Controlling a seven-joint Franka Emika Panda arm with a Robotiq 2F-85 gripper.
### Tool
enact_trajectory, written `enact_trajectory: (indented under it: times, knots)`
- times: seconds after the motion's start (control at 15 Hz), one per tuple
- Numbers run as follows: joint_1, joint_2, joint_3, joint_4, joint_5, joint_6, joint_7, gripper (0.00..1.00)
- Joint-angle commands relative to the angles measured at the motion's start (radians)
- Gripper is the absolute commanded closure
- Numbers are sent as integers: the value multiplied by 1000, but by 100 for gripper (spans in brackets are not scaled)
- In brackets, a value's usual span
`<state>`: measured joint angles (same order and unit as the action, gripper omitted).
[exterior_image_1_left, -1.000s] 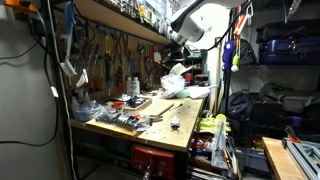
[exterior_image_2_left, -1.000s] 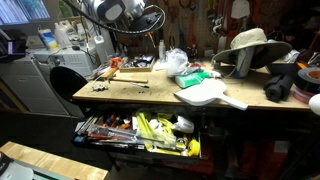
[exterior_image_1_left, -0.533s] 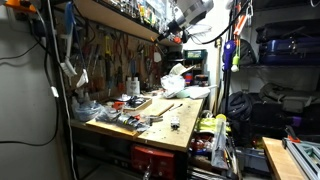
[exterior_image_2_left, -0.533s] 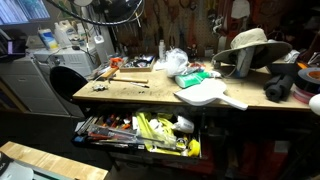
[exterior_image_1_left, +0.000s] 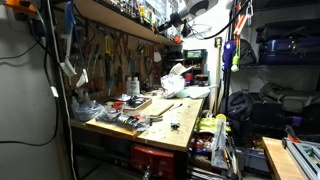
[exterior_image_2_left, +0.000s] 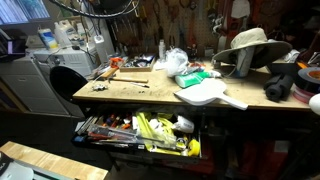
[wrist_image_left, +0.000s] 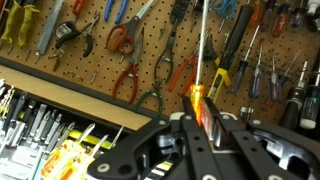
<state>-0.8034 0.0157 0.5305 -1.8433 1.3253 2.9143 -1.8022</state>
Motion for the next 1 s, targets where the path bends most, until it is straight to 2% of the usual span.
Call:
enact_trajectory:
  times: [0.0, 0.07, 0.13, 0.6, 0.73, 0.93]
  knots:
    - [0, 1, 0, 0, 0, 0, 0, 85]
    - [0, 2, 0, 0, 0, 0, 0, 85]
    - [0, 2, 0, 0, 0, 0, 0, 96]
    - [-41, -31, -47, 66, 221, -199, -189, 96]
    - [-51, -37, -62, 71, 274, -272, -204, 96]
    - [-54, -38, -79, 84, 306, -337, -157, 96]
